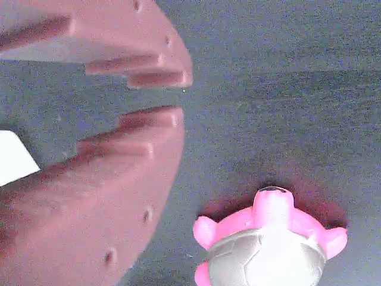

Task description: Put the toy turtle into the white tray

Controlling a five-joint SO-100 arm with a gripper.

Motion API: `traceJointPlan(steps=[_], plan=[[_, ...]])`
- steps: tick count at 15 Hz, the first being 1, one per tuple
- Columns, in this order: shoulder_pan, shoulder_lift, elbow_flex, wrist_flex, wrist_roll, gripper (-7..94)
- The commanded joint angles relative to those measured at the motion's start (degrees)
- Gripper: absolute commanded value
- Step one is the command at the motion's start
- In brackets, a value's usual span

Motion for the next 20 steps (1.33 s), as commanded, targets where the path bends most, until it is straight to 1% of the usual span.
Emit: traceJointPlan(steps=[1, 6, 8, 9, 10, 11, 12, 13, 16, 19, 20], plan=[[-0.4, 0.6, -0.8, 0.7, 0.7, 0], [-0.8, 0.6, -0.7, 0.7, 0.2, 0], [0.3, -0.6, -0.8, 0.2, 1.2, 0], [1.1, -5.2, -1.6, -2.4, -0.9, 0], [1.8, -12.1, -4.2, -6.1, -4.9, 0], [3.1, -20.3, -9.2, -8.7, -7.1, 0], [4.2, -28.3, -16.0, -9.4, -8.1, 0], [5.2, -35.4, -22.9, -9.1, -9.3, 0], [6.2, -52.5, -41.8, -4.8, -15.6, 0], [7.6, -67.2, -57.3, -2.9, -21.7, 0], [7.9, -72.0, -62.8, -1.1, -23.6, 0]])
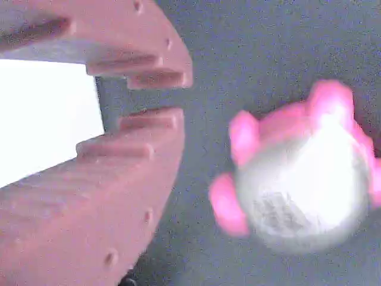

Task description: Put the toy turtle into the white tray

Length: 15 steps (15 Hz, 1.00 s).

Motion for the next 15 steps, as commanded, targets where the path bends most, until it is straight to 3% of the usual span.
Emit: traceJointPlan(steps=[1, 5, 11, 13, 15], plan=[[1.7, -9.5, -16.0, 3.8, -4.2, 0], [-0.3, -27.1, -36.7, 13.2, -6.4, 0], [-0.4, -37.5, -49.7, 18.4, -12.9, 0], [-0.4, -39.3, -50.8, 18.3, -14.8, 19], [-0.6, -40.6, -51.1, 18.2, -15.6, 30]])
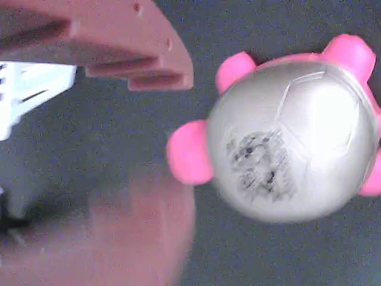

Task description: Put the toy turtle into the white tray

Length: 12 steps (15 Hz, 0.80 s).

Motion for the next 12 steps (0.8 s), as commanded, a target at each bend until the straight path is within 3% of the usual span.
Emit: traceJointPlan(steps=[1, 4, 12], plan=[[-0.2, 0.4, -4.3, 1.1, -1.4, 33], [0.2, -3.8, -8.4, 2.5, -4.0, 52], [2.5, -12.0, -16.1, 3.8, -13.9, 53]])
